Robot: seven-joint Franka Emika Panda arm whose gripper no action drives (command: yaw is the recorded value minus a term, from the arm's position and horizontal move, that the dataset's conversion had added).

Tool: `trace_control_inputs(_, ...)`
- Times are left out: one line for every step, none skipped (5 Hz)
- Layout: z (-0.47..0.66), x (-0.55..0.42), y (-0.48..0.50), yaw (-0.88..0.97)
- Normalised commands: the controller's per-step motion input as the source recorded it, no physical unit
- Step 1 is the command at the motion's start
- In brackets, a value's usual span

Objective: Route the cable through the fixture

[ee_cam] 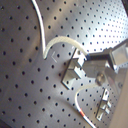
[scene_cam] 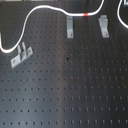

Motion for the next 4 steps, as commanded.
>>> trace_control_inputs(0.0,0.017,-0.002,0.0)
trace_control_inputs(0.21,-0.266,0.182,-0.01)
trace_control_inputs(0.32,-0.146,0.402,0.0)
trace_control_inputs(0.3,-0.25,0.457,0.0)
